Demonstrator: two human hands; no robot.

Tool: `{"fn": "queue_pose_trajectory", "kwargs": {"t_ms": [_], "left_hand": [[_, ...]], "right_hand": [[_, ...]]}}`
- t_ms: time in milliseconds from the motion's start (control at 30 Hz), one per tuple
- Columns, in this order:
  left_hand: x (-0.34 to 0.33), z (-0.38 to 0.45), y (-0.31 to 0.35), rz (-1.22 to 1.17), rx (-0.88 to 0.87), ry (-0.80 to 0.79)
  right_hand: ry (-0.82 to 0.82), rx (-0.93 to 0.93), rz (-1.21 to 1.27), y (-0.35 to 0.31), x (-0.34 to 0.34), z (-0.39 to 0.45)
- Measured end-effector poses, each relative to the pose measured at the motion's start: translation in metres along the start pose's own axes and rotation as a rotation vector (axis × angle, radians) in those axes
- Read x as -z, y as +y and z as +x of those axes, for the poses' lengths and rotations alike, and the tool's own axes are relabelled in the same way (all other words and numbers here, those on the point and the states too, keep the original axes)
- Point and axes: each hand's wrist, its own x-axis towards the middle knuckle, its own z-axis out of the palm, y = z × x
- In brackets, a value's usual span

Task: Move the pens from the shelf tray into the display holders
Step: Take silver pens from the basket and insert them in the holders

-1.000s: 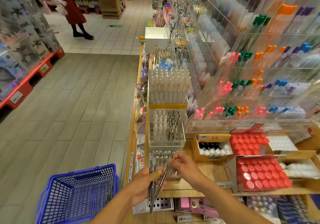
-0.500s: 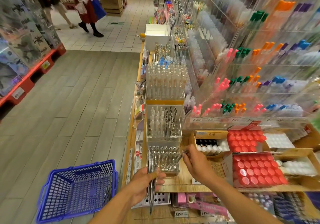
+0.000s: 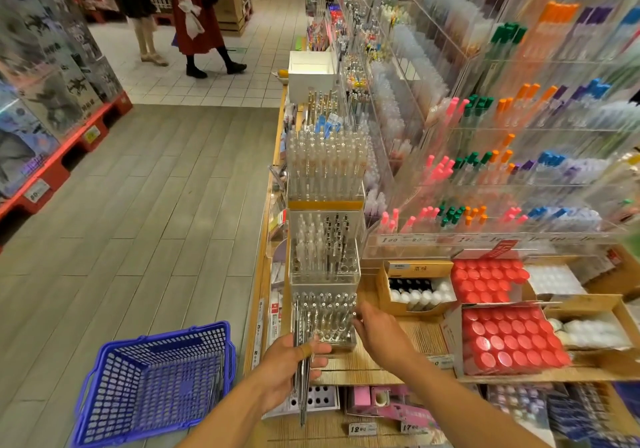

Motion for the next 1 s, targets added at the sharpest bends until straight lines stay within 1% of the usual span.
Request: {"fn": "queue_pose_trajectory", "kwargs": {"t_ms": [100, 167, 200, 267, 300, 333, 400, 467, 633, 700, 833, 1000], "left_hand": [[-0.001, 0.001, 0.0, 0.005, -0.007, -0.013], [-0.002, 0.001, 0.0, -0.003, -0.005, -0.014], [-0.002, 0.001, 0.001, -0.014, -0.001, -0.012], [-0.003, 0.002, 0.001, -0.039, 0.012, -0.008], [-0.003, 0.002, 0.002, -0.044, 0.017, -0.009], [-0.003, 0.001, 0.003, -0.046, 0.022, -0.017], [-0.003, 0.001, 0.005, -0.046, 0.024, -0.045], [-0.004, -0.001, 0.008, -0.062, 0.024, -0.078], [-0.003, -0.003, 0.01, -0.092, -0.001, -0.116], [-0.001, -0.003, 0.01, -0.091, -0.007, -0.119], [0.003, -0.002, 0.006, -0.119, 0.016, -0.142], [0.005, -0.003, 0.001, -0.143, 0.004, -0.152]], "right_hand": [[-0.03, -0.051, -0.105, -0.002, 0.002, 0.001], [-0.135, -0.131, -0.178, -0.002, 0.01, 0.001], [-0.219, -0.153, -0.147, -0.002, 0.014, 0.001], [-0.406, -0.13, 0.085, -0.003, 0.019, 0.001], [-0.471, -0.117, 0.25, -0.006, 0.022, 0.0], [-0.489, -0.112, 0.399, -0.012, 0.024, -0.003], [-0.425, -0.108, 0.622, -0.023, 0.027, -0.006], [-0.377, -0.12, 0.777, -0.034, 0.025, -0.006], [-0.314, -0.166, 0.975, -0.045, 0.021, -0.006], [-0.308, -0.171, 1.016, -0.045, 0.02, -0.007], [-0.356, -0.169, 1.061, -0.049, 0.018, -0.01], [-0.366, -0.187, 1.086, -0.054, 0.017, -0.013]]}}
